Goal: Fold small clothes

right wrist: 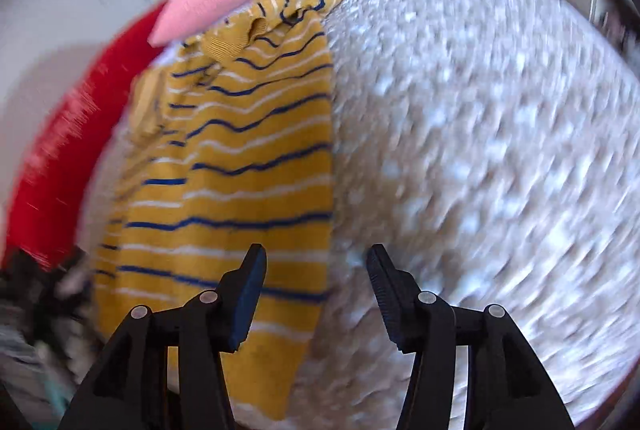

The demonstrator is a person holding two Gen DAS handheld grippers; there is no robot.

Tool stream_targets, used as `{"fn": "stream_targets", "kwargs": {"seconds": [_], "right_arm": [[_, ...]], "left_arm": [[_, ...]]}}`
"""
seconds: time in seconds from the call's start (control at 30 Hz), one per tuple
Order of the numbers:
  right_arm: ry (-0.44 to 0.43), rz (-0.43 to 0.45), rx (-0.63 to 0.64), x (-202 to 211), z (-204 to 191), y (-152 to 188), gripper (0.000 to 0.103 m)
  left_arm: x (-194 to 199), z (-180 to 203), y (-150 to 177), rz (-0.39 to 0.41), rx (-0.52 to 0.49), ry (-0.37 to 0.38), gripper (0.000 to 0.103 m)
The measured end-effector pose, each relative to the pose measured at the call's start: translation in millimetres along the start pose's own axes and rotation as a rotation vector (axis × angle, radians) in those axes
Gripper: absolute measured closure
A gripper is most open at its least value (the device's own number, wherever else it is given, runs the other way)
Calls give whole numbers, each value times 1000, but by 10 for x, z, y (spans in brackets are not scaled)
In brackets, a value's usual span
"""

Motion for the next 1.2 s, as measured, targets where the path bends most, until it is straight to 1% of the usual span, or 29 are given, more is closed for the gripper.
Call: {"fn": "stream_targets", "kwargs": {"seconds": [0.03,0.07,0.1,0.17,0.2,0.23,0.3,0.33,0.37,0.4,0.43,0.47,0.5,0.6,0.7,0.77,0.87,0.93,0.97,1.03,1.1,1.13,1.17,1.2], "right_arm": [[-45,-2,-12,-1,-37,42,44],[-121,-14,-34,-11,-102,101,44],[-182,-27,-53,-32,-157,153,44],[-256,-32,-66,-72,-254,225,44],[-271,-29,-63,-86,-285,244,44],[-288,-22,-57,-99,-319,263,44],[-295,-13,-61,-124,-355,253,45],[-299,-11,-65,-135,-364,245,46],[-293,-12,-64,-146,-367,241,51],[-268,-16,-57,-165,-351,233,62],[-237,-23,-53,-197,-334,219,68],[-222,-29,-58,-244,-324,166,80],[-218,-40,-77,-269,-296,145,90],[-259,-66,-108,-280,-283,125,92],[-289,-96,-65,-143,-340,255,94],[-274,-108,-28,-31,-321,388,95],[-248,-116,-21,100,-168,588,95],[-188,-114,0,122,-31,706,95],[-162,-109,3,154,40,749,95],[-124,-84,3,233,96,725,95],[-103,-44,19,333,86,586,93],[-102,-11,29,384,33,434,89],[-101,13,36,410,-1,317,73],[-98,45,55,406,-110,111,55]], "left_arm": [[-16,30,31,-9,0,-6,12],[-30,81,70,-17,-5,-15,12],[-38,134,108,-25,-8,-7,12],[-66,294,220,-47,-18,20,14],[-73,328,265,-51,-28,9,15],[-87,343,299,-45,-47,-32,18],[-144,332,354,-53,-94,-152,35],[-171,309,347,-64,-106,-201,61],[-176,256,335,-72,-112,-255,95],[-189,228,323,-94,-97,-248,94],[-197,190,308,-107,-65,-225,95],[-186,162,300,-118,-32,-212,95],[-172,153,292,-120,-22,-212,95],[-14,184,359,-111,-49,-243,95],[174,203,488,-106,-39,-235,95],[301,179,600,-102,-41,-242,96],[461,104,776,-101,-37,-242,99],[508,82,814,-96,-31,-218,99],[554,67,818,-90,-33,-219,99],[694,43,752,-46,-54,-236,99],[814,51,671,-4,-80,-252,91],[869,78,613,21,-95,-253,81],[914,116,563,46,-106,-249,69],[947,142,533,67,-117,-246,64]]}}
Point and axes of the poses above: each gripper's, at about its wrist camera, not at the fingertips, and x roughly against the way its jaws point, z to its right, y to its underside, the point moved 10 cm from there along -x, roughly the way its jaws point, and after that the axes turned 4 degrees about -x, right-handed, at the moved point
